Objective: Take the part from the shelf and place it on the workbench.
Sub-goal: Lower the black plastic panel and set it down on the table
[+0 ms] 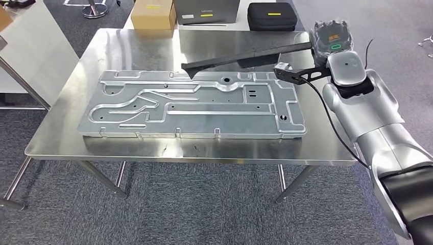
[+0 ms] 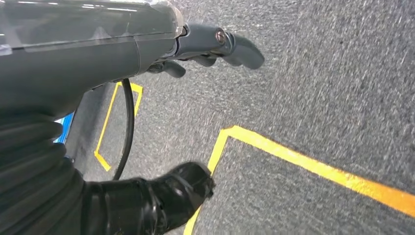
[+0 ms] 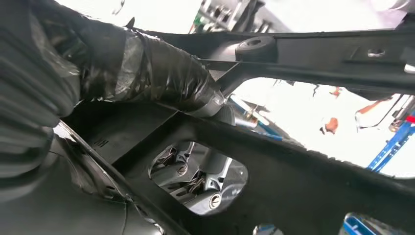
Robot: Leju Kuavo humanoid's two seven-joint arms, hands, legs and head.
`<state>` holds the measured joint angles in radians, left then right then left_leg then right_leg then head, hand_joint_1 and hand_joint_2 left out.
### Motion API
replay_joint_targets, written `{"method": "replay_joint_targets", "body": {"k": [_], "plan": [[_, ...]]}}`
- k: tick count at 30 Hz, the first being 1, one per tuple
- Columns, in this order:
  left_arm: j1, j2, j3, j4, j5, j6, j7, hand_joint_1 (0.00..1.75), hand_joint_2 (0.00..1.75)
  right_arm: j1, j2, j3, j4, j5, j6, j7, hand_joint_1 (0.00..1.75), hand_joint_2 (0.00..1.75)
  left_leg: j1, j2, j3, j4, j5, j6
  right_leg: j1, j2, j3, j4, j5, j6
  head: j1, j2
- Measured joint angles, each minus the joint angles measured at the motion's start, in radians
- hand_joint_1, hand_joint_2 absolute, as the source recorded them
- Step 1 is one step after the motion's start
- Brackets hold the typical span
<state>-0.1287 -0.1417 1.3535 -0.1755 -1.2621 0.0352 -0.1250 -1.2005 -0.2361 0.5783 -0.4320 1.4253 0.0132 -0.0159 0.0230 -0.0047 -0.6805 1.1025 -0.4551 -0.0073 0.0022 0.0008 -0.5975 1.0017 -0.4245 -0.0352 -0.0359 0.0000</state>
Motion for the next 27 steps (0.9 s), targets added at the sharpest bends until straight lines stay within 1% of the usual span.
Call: {"method": "replay_joint_targets", "body": {"k": [2, 3, 4, 5, 6, 7, 8, 9, 10, 12, 13, 14, 15, 16, 17, 18, 19, 20, 21, 22, 23, 24, 25, 27], "plan": [[0.002, 0.001, 0.000, 0.000, 0.001, 0.002, -0.002, 0.00, 1.75, 0.023, -0.001, -0.020, 0.001, -0.025, -0.010, -0.008, 1.75, 1.75, 0.000, 0.000, -0.056, 0.127, -0.062, -0.003, 0.003, -0.001, 0.001, 0.000, 0.000, -0.004, 0.000, 0.000], [0.003, 0.002, 0.000, 0.000, 0.001, 0.002, -0.002, 0.00, 1.75, 0.036, -0.001, -0.031, 0.002, -0.043, -0.012, -0.015, 1.75, 1.75, 0.000, 0.000, -0.080, 0.179, -0.079, -0.004, 0.004, -0.001, 0.001, 0.001, -0.001, -0.005, 0.000, 0.000], [0.004, 0.002, 0.000, 0.000, 0.002, 0.002, -0.002, 0.00, 1.75, 0.048, -0.001, -0.046, 0.002, -0.067, -0.013, -0.025, 1.75, 1.75, 0.000, 0.000, -0.089, 0.198, -0.078, -0.005, 0.004, 0.000, 0.000, 0.003, -0.002, -0.005, 0.000, 0.000], [0.004, 0.002, 0.000, 0.000, 0.004, 0.003, -0.002, 0.00, 1.75, 0.058, -0.001, -0.063, 0.002, -0.094, -0.014, -0.038, 1.75, 1.75, 0.000, 0.001, -0.079, 0.181, -0.060, -0.005, 0.004, 0.001, 0.000, 0.006, -0.004, -0.004, 0.000, 0.000], [0.003, 0.002, 0.000, 0.000, 0.005, 0.003, -0.002, 0.00, 1.75, 0.065, -0.001, -0.083, 0.002, -0.124, -0.015, -0.054, 1.75, 1.75, 0.000, 0.001, -0.050, 0.125, -0.027, -0.004, 0.003, 0.003, 0.000, 0.011, -0.007, -0.003, 0.000, 0.000], [0.003, 0.003, 0.000, 0.000, 0.006, 0.003, -0.003, 0.00, 1.75, 0.069, -0.002, -0.106, 0.002, -0.154, -0.015, -0.071, 1.75, 1.75, 0.000, 0.001, -0.014, 0.056, 0.000, -0.001, 0.003, 0.004, -0.001, 0.017, -0.012, 0.001, 0.000, 0.000], [0.003, 0.004, 0.000, 0.000, 0.006, 0.004, -0.004, 0.00, 1.75, 0.071, -0.003, -0.126, 0.002, -0.179, -0.015, -0.086, 1.75, 1.75, -0.002, 0.000, 0.017, -0.004, 0.019, 0.002, 0.004, 0.005, -0.004, 0.025, -0.017, 0.005, 0.000, 0.000], [0.002, 0.004, 0.000, 0.000, 0.006, 0.004, -0.004, 0.00, 1.75, 0.072, -0.006, -0.145, 0.002, -0.200, -0.014, -0.098, 1.75, 1.75, -0.003, 0.000, 0.038, -0.043, 0.027, 0.006, 0.005, 0.005, -0.007, 0.031, -0.021, 0.010, 0.000, 0.000], [0.002, 0.005, 0.000, 0.000, 0.006, 0.005, -0.005, 0.00, 1.75, 0.073, -0.008, -0.162, 0.002, -0.216, -0.014, -0.105, 1.75, 1.75, -0.005, -0.001, 0.045, -0.057, 0.025, 0.010, 0.007, 0.006, -0.009, 0.035, -0.023, 0.015, 0.001, 0.000], [0.001, 0.004, 0.000, 0.000, 0.006, 0.007, -0.005, 0.00, 1.75, 0.075, -0.013, -0.187, -0.001, -0.234, -0.014, -0.111, 1.75, 1.75, -0.006, -0.001, 0.047, -0.062, 0.027, 0.019, 0.007, 0.006, -0.011, 0.035, -0.023, 0.023, 0.001, 0.000], [0.001, 0.004, 0.000, 0.000, 0.006, 0.007, -0.005, 0.00, 1.75, 0.076, -0.016, -0.198, -0.002, -0.239, -0.014, -0.112, 1.75, 1.75, -0.005, -0.001, 0.049, -0.066, 0.029, 0.024, 0.006, 0.007, -0.012, 0.039, -0.029, 0.029, 0.001, 0.000], [0.001, 0.004, 0.000, 0.000, 0.006, 0.008, -0.005, 0.00, 1.75, 0.076, -0.019, -0.209, -0.003, -0.241, -0.014, -0.113, 1.75, 1.75, -0.004, -0.001, 0.051, -0.071, 0.031, 0.030, 0.004, 0.006, -0.019, 0.057, -0.044, 0.034, 0.001, 0.000], [0.001, 0.004, 0.000, 0.000, 0.006, 0.008, -0.005, 0.00, 1.75, 0.076, -0.023, -0.220, -0.004, -0.243, -0.013, -0.114, 1.31, 1.31, -0.001, -0.001, 0.052, -0.075, 0.034, 0.034, 0.002, 0.006, -0.035, 0.095, -0.068, 0.040, 0.002, 0.000], [0.001, 0.005, 0.000, 0.000, 0.006, 0.008, -0.005, 0.00, 1.75, 0.077, -0.025, -0.230, -0.004, -0.246, -0.013, -0.116, 0.87, 0.87, -0.001, -0.001, 0.052, -0.076, 0.034, 0.036, -0.001, 0.005, -0.061, 0.151, -0.099, 0.045, 0.002, 0.000], [0.001, 0.005, 0.000, 0.000, 0.005, 0.008, -0.006, 0.00, 1.75, 0.080, -0.027, -0.240, -0.005, -0.251, -0.012, -0.119, 0.44, 0.44, -0.001, -0.001, 0.052, -0.076, 0.034, 0.037, -0.004, 0.005, -0.093, 0.218, -0.130, 0.050, 0.002, 0.000], [0.001, 0.005, 0.000, 0.000, 0.004, 0.009, -0.008, 0.00, 1.75, 0.084, -0.027, -0.248, -0.005, -0.256, -0.011, -0.123, 0.00, 0.00, -0.001, 0.000, 0.052, -0.076, 0.034, 0.038, -0.007, 0.004, -0.122, 0.276, -0.150, 0.054, 0.002, 0.000], [0.001, 0.005, 0.000, 0.000, 0.001, 0.009, -0.010, 0.00, 1.75, 0.088, -0.028, -0.257, -0.005, -0.263, -0.010, -0.127, 0.00, 0.00, -0.001, 0.000, 0.052, -0.076, 0.033, 0.038, -0.010, 0.004, -0.138, 0.306, -0.152, 0.056, 0.002, 0.000], [0.001, 0.004, 0.000, 0.000, -0.001, 0.008, -0.011, 0.00, 1.75, 0.091, -0.028, -0.264, -0.005, -0.268, -0.008, -0.130, 0.00, 0.00, -0.001, 0.000, 0.053, -0.076, 0.032, 0.038, -0.012, 0.004, -0.137, 0.299, -0.135, 0.057, 0.002, 0.000], [0.001, 0.004, 0.000, 0.000, -0.001, 0.007, -0.012, 0.00, 1.75, 0.091, -0.028, -0.270, -0.005, -0.272, -0.006, -0.132, 0.00, 0.00, -0.001, 0.000, 0.055, -0.076, 0.032, 0.037, -0.014, 0.003, -0.115, 0.251, -0.102, 0.057, 0.002, 0.000], [0.001, 0.004, 0.000, 0.000, 0.000, 0.005, -0.012, 0.00, 1.31, 0.091, -0.029, -0.274, -0.006, -0.274, -0.004, -0.134, 0.00, 0.00, -0.001, -0.001, 0.057, -0.076, 0.031, 0.035, -0.015, 0.002, -0.081, 0.178, -0.064, 0.055, 0.002, 0.000], [0.001, 0.004, 0.000, 0.000, 0.002, 0.003, -0.013, 0.00, 0.87, 0.090, -0.030, -0.277, -0.006, -0.277, -0.002, -0.135, 0.00, 0.00, -0.002, -0.001, 0.059, -0.076, 0.030, 0.032, -0.014, 0.000, -0.047, 0.111, -0.038, 0.052, 0.002, 0.000], [0.001, 0.004, 0.000, 0.000, 0.005, 0.003, -0.015, 0.00, 0.44, 0.090, -0.031, -0.281, -0.007, -0.280, 0.000, -0.136, 0.00, 0.00, -0.003, -0.001, 0.059, -0.076, 0.029, 0.029, -0.011, -0.001, -0.023, 0.060, -0.021, 0.048, 0.002, 0.000], [0.001, 0.004, 0.000, 0.000, 0.008, 0.003, -0.016, 0.00, 0.00, 0.090, -0.032, -0.285, -0.007, -0.286, 0.001, -0.139, 0.00, 0.00, -0.004, -0.001, 0.059, -0.076, 0.029, 0.025, -0.008, -0.001, -0.012, 0.033, -0.017, 0.045, 0.002, 0.000], [0.001, 0.004, 0.001, 0.000, 0.013, 0.007, -0.018, 0.00, 0.00, 0.090, -0.033, -0.293, -0.009, -0.298, 0.003, -0.144, 0.00, 0.00, -0.005, -0.001, 0.060, -0.077, 0.030, 0.014, -0.003, 0.001, -0.011, 0.028, -0.018, 0.036, 0.001, 0.000]]}}
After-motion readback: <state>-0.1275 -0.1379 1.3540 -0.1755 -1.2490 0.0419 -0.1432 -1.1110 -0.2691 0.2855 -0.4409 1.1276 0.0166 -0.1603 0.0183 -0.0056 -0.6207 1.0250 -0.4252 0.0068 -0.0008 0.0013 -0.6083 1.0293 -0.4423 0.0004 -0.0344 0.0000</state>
